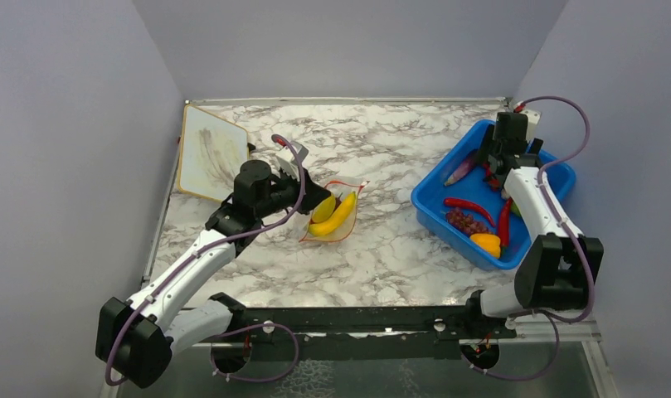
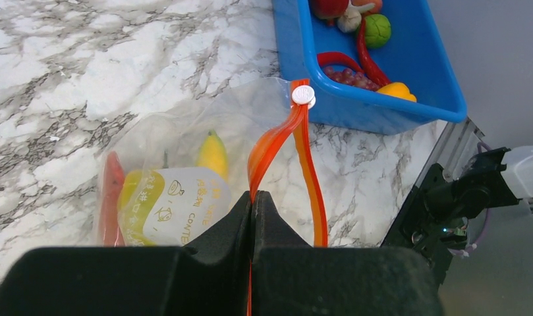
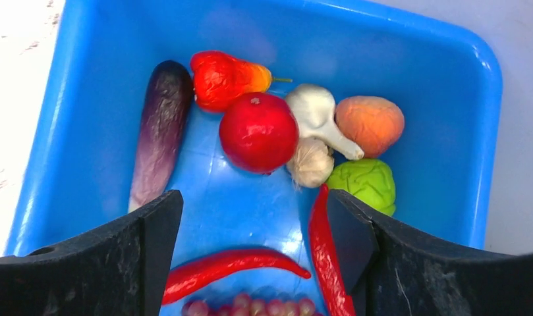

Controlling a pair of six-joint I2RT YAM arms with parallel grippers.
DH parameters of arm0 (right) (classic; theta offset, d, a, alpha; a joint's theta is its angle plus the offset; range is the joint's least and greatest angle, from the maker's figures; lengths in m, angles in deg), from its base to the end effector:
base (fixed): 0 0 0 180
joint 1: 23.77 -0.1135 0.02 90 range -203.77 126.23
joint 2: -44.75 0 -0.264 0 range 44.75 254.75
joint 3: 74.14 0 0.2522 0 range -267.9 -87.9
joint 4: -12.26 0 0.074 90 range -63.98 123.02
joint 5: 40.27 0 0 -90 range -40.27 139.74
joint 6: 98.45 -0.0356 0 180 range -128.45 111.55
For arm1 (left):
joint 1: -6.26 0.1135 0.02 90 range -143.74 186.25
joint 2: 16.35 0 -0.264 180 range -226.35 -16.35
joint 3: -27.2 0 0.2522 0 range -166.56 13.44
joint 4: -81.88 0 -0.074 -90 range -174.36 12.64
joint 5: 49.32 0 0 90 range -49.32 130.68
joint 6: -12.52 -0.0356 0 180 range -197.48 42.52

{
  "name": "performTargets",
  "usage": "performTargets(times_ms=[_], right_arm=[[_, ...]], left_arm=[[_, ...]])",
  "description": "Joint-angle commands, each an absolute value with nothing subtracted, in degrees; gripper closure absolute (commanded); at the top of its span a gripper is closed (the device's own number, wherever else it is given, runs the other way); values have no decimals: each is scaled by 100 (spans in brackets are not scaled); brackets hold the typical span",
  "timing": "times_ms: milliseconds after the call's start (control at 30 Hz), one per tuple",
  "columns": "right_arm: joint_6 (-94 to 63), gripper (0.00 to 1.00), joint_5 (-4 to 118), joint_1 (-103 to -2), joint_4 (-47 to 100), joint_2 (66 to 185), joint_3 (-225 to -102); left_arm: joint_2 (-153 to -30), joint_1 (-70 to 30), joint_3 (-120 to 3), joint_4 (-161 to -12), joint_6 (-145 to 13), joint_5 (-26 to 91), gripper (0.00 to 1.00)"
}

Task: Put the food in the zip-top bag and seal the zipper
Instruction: Pick up the fake fruit from the bin.

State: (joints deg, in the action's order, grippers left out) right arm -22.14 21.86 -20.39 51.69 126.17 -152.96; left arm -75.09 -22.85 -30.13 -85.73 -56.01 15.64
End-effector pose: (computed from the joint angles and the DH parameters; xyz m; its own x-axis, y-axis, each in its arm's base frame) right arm 0.3094 -0.0349 0.2925 -0.5550 0.2424 -0.7958 0.5456 0.8282 -0.1283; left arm 0.2009 -0.1291 0.3076 -0.4867 -0.1085 -0.8668 0.6681 0.5930 -0.4494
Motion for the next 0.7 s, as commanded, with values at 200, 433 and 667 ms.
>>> performTargets(times_ms=[200,433,667], right_arm=[[-1880,14,2937,-1481,4618,13799,-15460],[-1800,14,2616,-1384,4497,14293,-15670],[-1629,14,2810,-1244,4316,14720,-15820]], left_arm=[[-7532,-2465,-3148,-8471,-5780,1547,100],[-7539,-2461,-3165,-8403,-5846,1588,100],[-7524,-2464,-3161,-8383,-5859,1599,100]])
